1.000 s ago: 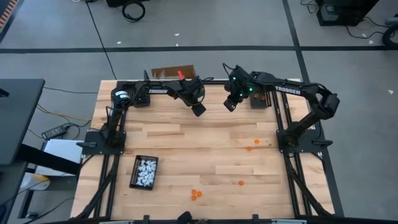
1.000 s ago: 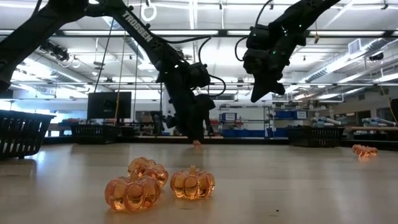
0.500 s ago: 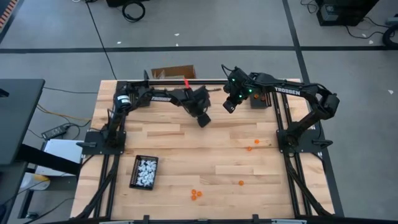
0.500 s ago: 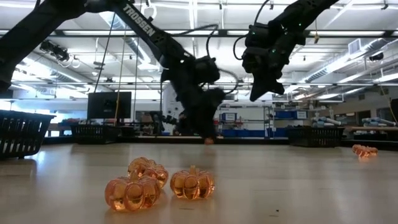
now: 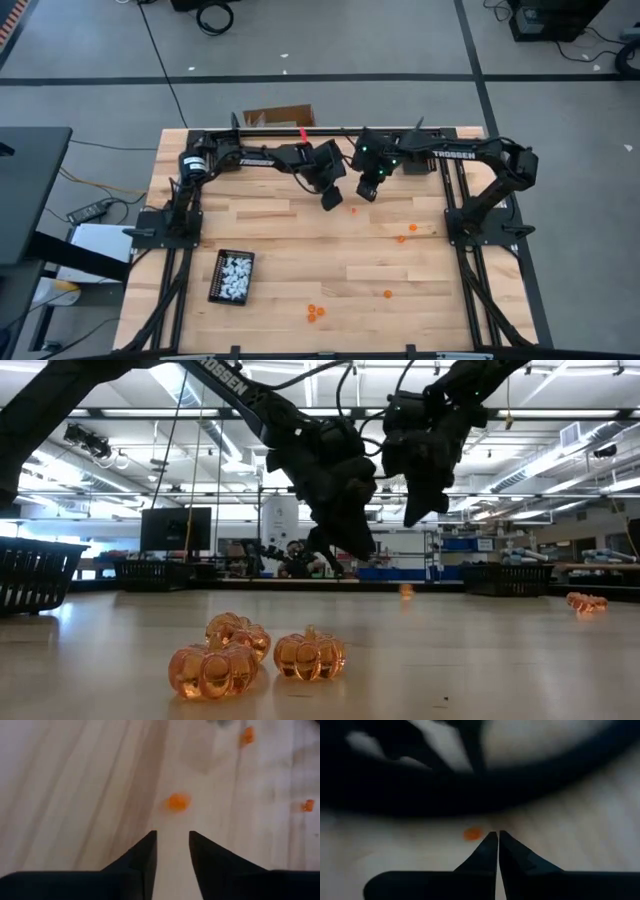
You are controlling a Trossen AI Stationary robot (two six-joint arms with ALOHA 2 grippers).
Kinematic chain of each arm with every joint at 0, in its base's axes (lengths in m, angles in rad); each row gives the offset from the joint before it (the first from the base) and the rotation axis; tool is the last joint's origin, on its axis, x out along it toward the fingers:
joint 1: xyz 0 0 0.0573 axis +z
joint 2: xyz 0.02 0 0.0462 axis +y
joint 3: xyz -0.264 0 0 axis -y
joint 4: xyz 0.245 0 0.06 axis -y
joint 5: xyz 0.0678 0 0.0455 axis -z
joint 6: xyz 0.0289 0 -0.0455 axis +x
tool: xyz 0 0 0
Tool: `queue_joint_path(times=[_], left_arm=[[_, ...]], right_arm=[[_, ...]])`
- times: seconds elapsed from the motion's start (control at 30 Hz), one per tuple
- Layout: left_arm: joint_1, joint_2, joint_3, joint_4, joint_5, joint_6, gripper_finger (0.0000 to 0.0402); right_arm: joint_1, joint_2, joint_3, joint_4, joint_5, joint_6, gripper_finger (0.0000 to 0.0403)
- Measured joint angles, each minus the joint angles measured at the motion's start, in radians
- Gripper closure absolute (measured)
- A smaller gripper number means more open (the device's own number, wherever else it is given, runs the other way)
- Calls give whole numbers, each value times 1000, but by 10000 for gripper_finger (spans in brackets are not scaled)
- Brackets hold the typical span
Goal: Sort Halloween decoration
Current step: Put the orange pumpkin toy into the top right black basket
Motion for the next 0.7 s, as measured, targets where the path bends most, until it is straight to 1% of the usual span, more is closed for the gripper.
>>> queue_joint_path(times=[0.07, 0.17, 0.23, 0.33, 0.43, 0.53, 0.57, 0.63, 0.7], left_arm=[[14, 0, 0, -37, -3, 0, 261], [39, -18, 0, -138, -3, 9, 232], [54, -38, 0, -183, -6, 39, 219], [78, -80, 0, -240, -28, 79, 209], [103, -129, 0, -262, -59, 95, 208], [125, -169, 2, -248, -76, 89, 208], [130, -183, 2, -240, -77, 84, 208], [136, -204, 2, -230, -88, 82, 208], [134, -219, 2, -229, -102, 79, 208]], right_arm=[[22, 2, -3, 0, 113, 49, 385], [54, 2, -22, 25, 186, 47, 382], [72, 2, -39, 23, 194, 18, 369], [86, 2, -87, 22, 160, 14, 329], [99, 2, -159, -12, 121, 35, 272], [124, 2, -221, -12, 82, 56, 217], [134, 2, -234, -6, 85, 65, 202], [155, 2, -254, 10, 137, 68, 181], [171, 2, -268, 37, 180, 53, 173]])
